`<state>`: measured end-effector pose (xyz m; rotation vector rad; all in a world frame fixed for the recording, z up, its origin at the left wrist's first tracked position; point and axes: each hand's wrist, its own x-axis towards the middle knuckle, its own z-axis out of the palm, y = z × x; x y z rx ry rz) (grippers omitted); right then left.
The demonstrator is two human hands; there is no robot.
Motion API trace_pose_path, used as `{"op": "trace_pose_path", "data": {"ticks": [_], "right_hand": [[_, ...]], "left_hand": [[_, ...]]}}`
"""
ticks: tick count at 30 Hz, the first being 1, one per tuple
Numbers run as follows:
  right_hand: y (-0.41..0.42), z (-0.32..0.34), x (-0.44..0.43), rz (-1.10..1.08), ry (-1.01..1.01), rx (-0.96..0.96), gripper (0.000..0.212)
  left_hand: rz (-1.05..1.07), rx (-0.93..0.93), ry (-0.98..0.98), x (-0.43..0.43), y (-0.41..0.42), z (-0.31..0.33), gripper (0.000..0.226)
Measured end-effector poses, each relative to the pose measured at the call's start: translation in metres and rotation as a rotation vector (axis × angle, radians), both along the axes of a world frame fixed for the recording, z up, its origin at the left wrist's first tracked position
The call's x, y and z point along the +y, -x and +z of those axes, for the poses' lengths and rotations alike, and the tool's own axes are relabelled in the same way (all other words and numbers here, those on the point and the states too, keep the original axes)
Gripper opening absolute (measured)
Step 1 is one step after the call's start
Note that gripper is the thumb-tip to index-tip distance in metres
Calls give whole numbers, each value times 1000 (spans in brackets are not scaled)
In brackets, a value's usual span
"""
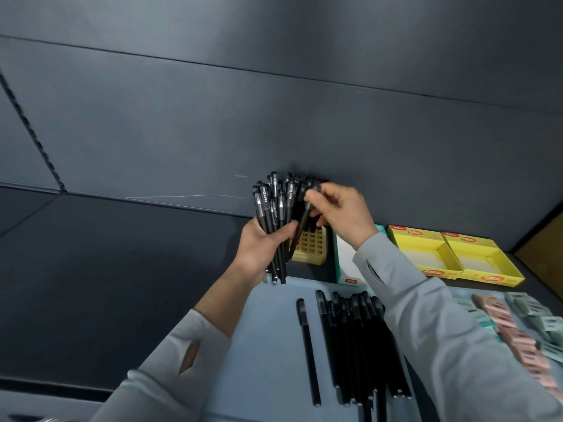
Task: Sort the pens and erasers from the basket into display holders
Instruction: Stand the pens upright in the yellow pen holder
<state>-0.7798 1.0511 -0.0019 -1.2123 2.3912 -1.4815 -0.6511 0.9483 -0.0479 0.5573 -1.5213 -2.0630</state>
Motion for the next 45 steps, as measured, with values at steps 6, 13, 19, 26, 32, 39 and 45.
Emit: {"op": "trace_pose_path", "data": {"ticks": [6,13,19,26,32,39,45], "right_hand": [[34,-3,23,-362,-37,297,31],[43,-17,19,-342,-22,296,29],[45,-29,8,-272,-95,243,32],[40,-28,5,-332,-61,281,17],[4,-10,-4,-281,71,444,18],[-22,-13,-30,113,12,28,4],[-16,-17,-35,-46,88,48,15]], "left_hand": [[81,-16,-107,-8,-5,-6,26],[62,3,-148,-11,-4,-9,25],[69,16,-118,-13,-9,-6,11],[86,37,-148,-14,-13,-3,16],[105,27,-169,-15,-13,-2,21],[85,21,-77,-17,-13,-3,20],[192,40,-191,-35,-26,-11,13]]}}
